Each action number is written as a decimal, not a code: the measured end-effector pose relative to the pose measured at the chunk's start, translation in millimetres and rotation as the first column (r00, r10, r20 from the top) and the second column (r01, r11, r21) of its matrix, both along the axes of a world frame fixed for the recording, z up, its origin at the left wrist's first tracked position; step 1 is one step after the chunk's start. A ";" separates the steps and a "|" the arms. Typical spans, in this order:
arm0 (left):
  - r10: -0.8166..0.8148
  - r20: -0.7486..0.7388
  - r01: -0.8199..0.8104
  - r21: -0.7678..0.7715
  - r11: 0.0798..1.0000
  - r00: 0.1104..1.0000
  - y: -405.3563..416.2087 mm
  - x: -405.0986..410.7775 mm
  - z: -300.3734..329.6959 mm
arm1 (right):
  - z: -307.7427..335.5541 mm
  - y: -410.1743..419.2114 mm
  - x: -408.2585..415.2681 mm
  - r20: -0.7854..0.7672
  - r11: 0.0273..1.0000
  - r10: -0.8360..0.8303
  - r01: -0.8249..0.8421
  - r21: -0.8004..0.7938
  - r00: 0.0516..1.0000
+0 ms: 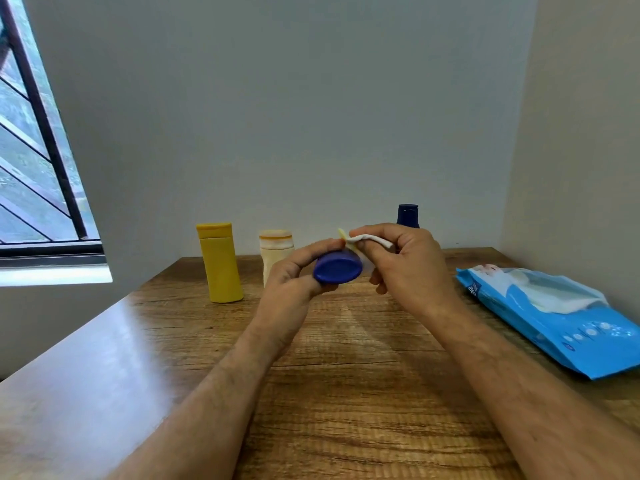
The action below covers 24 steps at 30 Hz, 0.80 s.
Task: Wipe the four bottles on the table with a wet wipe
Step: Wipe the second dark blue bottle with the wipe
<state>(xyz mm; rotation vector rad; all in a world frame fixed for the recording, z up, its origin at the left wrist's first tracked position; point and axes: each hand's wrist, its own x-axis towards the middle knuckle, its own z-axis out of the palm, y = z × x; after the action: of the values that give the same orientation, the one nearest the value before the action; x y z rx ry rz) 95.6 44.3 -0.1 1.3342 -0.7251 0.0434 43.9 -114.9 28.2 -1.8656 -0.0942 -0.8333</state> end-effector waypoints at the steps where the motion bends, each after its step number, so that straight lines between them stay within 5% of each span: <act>1: -0.030 -0.035 0.028 -0.032 0.999 0.999 0.7 0.8 -0.3 | -0.4 -0.3 0.1 -0.004 1.000 0.001 -0.001 0.000 1.000; 4: -0.085 -0.120 0.076 -0.079 0.994 0.989 0.4 1.7 -3.4 | -1.6 -1.1 0.7 -0.008 1.000 0.007 -0.007 0.011 1.000; 9: 0.065 -0.028 -0.061 0.115 0.991 0.997 -5.1 1.9 -7.8 | -3.1 -3.6 3.4 0.023 0.997 -0.075 0.075 -0.002 0.997; 19: 0.037 -0.069 -0.027 0.142 0.990 0.997 -5.5 1.1 -7.9 | -2.2 -10.1 6.1 0.031 0.988 -0.152 0.153 -0.011 0.988; 24: 0.077 -0.030 -0.061 0.356 0.933 0.997 -10.5 5.5 -17.0 | -4.2 -11.0 6.7 0.026 0.987 -0.157 0.157 -0.023 0.987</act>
<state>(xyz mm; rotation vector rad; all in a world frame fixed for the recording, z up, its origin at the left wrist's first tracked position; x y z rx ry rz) 101.1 33.8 -17.1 1.7015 -0.6685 -0.0633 50.6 -125.9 24.0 -1.9050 0.0278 -0.9665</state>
